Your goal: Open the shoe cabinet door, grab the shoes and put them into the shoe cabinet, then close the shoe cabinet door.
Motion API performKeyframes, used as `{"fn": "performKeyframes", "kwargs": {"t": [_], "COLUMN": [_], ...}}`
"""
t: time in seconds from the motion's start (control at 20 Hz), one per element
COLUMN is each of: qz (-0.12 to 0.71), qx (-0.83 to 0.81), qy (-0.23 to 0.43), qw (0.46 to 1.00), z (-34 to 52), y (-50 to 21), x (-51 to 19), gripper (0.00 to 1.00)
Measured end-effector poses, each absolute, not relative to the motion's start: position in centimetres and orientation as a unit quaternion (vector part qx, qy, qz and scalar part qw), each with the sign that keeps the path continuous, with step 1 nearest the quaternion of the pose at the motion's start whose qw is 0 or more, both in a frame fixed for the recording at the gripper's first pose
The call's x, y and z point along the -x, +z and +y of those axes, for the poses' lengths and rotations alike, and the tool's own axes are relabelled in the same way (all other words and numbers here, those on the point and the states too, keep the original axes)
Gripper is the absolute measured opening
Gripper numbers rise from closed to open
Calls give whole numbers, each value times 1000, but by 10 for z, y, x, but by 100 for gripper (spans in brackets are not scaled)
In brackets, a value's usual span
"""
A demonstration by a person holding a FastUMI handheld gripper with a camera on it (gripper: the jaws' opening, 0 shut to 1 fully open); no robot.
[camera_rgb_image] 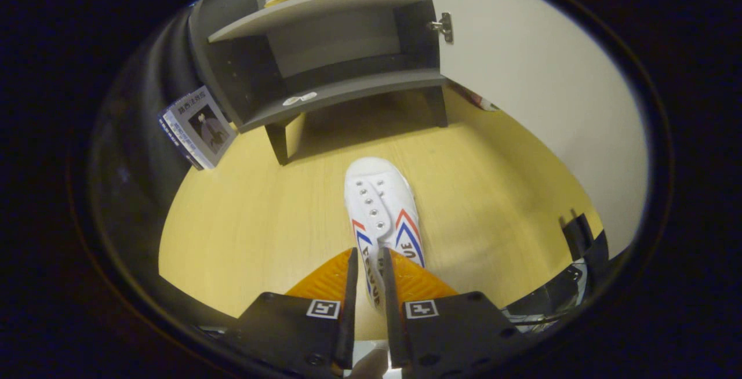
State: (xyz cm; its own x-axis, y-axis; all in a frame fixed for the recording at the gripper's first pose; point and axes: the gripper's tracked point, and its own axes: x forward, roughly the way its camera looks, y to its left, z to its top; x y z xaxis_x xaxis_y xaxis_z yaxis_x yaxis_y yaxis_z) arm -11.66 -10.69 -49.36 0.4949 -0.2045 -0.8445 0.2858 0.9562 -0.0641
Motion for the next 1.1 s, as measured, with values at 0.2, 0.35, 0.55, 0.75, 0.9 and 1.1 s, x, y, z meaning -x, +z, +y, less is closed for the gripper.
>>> {"fn": "performKeyframes", "kwargs": {"t": [0.2,0.35,0.55,0.75,0.9,1.1], "qz": [475,460,437,411,394,355], "qx": [-49,-49,-54,-34,-8,37], "qy": [-126,-116,-104,-97,-88,-76], "qw": [869,879,892,906,915,931], "z": [-105,-105,-104,-106,-104,-101], "y": [-511,-519,-536,-538,-536,-531], "x": [116,107,90,82,81,76], "gripper": [27,27,27,26,26,27]}}
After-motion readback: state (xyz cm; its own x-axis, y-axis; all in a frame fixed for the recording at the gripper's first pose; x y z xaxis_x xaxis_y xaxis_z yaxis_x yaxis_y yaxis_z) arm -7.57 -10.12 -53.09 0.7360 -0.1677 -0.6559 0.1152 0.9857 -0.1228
